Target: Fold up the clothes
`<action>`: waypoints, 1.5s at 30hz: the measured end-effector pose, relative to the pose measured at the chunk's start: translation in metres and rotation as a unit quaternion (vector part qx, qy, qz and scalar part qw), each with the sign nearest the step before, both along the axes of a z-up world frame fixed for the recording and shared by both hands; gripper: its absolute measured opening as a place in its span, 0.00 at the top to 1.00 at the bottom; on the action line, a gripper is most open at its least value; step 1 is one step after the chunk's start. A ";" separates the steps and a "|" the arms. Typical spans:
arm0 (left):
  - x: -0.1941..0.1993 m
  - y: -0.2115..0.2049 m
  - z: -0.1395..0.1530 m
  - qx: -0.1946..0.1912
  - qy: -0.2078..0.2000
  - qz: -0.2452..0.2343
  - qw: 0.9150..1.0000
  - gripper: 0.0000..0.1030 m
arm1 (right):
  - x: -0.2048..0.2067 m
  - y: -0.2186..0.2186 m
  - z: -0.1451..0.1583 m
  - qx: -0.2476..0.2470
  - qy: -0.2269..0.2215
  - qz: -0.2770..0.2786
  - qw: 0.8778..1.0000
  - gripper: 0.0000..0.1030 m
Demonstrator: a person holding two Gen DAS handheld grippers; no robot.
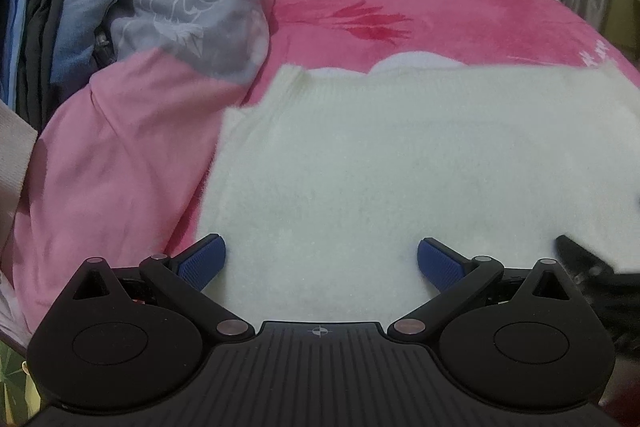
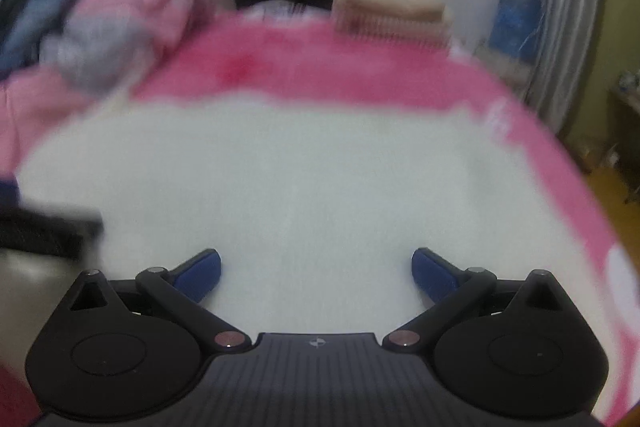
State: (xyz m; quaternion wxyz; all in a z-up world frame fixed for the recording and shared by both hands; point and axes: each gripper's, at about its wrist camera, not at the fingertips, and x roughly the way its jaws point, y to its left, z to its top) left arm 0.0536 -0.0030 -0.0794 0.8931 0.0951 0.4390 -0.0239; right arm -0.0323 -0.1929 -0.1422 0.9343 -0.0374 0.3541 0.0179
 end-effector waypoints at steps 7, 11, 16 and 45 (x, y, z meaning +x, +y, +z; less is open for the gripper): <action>-0.001 0.001 -0.001 -0.004 -0.004 -0.003 1.000 0.00 | -0.003 0.006 0.019 0.000 -0.025 -0.006 1.000 0.00; -0.002 0.001 -0.002 -0.005 -0.006 -0.004 1.000 0.00 | 0.005 0.010 -0.001 0.001 0.001 0.005 1.000 0.00; -0.004 0.006 0.002 -0.015 -0.006 -0.010 1.000 0.00 | 0.003 0.010 -0.001 -0.001 -0.005 0.010 1.000 0.00; 0.010 0.105 -0.017 -0.305 0.018 0.076 0.949 0.31 | 0.002 0.010 -0.001 0.000 -0.008 0.009 1.000 0.00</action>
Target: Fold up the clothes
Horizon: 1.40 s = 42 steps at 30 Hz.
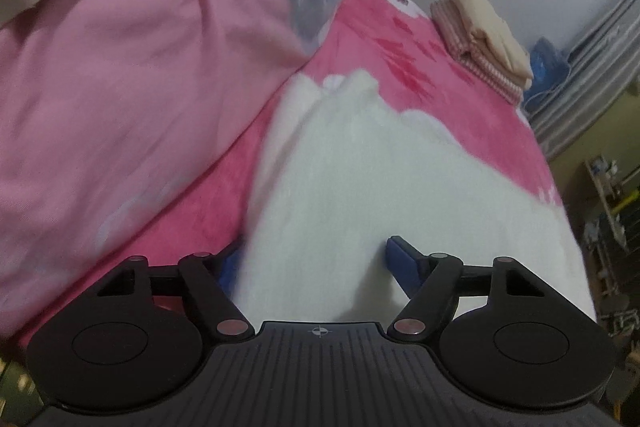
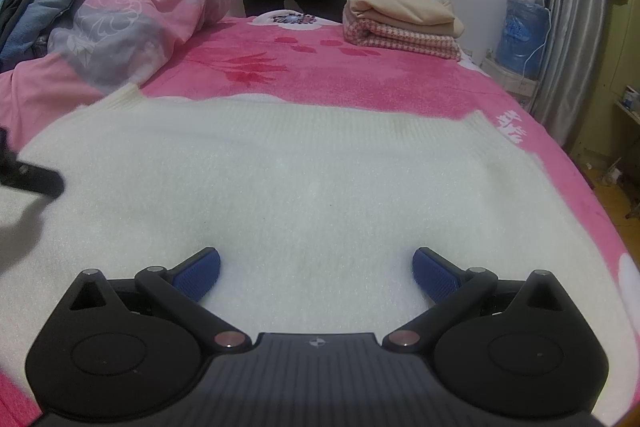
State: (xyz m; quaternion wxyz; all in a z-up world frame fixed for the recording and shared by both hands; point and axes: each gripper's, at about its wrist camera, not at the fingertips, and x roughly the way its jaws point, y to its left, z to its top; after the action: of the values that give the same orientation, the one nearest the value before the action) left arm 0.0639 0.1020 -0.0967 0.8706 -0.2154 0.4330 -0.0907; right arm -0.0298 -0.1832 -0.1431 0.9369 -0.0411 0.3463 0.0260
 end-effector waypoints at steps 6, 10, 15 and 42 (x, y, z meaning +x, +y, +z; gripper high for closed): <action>-0.013 0.007 0.001 -0.027 -0.014 0.008 1.000 0.59 | -0.001 0.000 0.000 0.000 -0.002 -0.001 1.000 0.00; -0.018 0.004 0.009 -0.022 -0.025 0.009 0.999 0.76 | -0.001 0.000 -0.001 0.000 -0.003 -0.001 1.000 0.00; -0.026 -0.016 0.046 -0.002 -0.057 -0.020 0.998 0.79 | -0.001 0.001 0.000 0.000 -0.003 0.000 1.000 0.00; -0.010 -0.192 0.096 -0.086 0.029 -0.179 0.980 0.80 | -0.001 -0.104 0.043 0.101 0.091 -0.033 0.990 0.00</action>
State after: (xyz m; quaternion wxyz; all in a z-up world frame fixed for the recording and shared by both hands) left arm 0.0535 -0.0898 -0.0002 0.8055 -0.2107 0.4802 -0.2759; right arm -0.0307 -0.2869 -0.1006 0.9010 0.0680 0.4271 0.0336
